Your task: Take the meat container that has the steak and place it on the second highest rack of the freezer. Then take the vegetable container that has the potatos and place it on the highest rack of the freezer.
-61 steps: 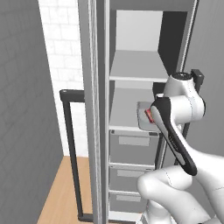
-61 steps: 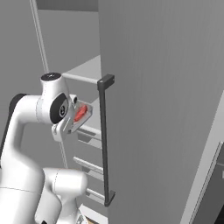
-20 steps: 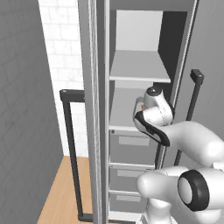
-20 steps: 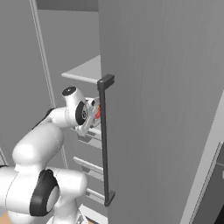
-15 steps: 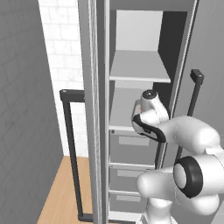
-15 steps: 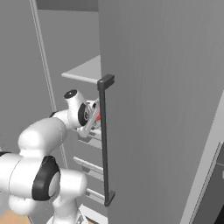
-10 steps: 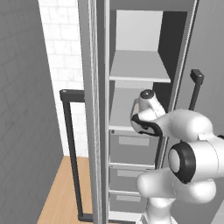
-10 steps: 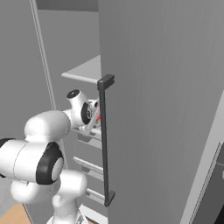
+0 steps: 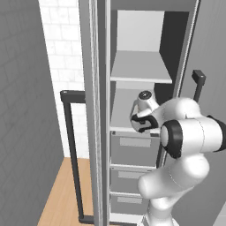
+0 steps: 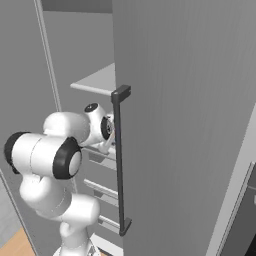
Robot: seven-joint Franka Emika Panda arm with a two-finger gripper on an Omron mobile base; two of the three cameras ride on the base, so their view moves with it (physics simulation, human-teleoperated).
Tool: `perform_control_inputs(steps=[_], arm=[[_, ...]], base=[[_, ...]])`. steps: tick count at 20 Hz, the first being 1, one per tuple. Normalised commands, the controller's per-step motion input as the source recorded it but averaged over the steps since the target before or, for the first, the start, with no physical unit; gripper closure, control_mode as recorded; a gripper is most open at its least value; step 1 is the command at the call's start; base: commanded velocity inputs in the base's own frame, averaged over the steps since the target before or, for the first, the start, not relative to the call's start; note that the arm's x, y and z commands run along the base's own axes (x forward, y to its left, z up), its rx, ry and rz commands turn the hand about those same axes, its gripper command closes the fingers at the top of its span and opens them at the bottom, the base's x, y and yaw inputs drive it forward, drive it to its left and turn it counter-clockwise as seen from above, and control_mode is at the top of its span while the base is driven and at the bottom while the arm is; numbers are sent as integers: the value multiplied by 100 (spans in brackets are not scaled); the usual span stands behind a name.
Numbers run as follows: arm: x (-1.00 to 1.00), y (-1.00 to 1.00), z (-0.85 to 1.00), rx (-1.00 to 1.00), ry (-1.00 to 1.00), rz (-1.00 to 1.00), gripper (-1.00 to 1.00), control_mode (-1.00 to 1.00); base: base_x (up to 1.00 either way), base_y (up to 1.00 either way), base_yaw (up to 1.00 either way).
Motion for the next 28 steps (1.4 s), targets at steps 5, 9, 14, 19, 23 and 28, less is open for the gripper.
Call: perform_control_inputs(steps=[5, 9, 14, 19, 23, 28], arm=[[23, -3, -29, 0, 0, 0, 100, -100], [27, -1, -11, 0, 0, 0, 100, -100], [10, 0, 0, 0, 0, 0, -100, -100], [0, 0, 0, 0, 0, 0, -100, -100], [-25, 0, 8, 0, 0, -4, -100, -100], [-48, 0, 27, 0, 0, -8, -100, -100]], base=[[0, 0, 0], [0, 0, 0], [0, 0, 0], [0, 0, 0], [0, 0, 0], [0, 0, 0]])
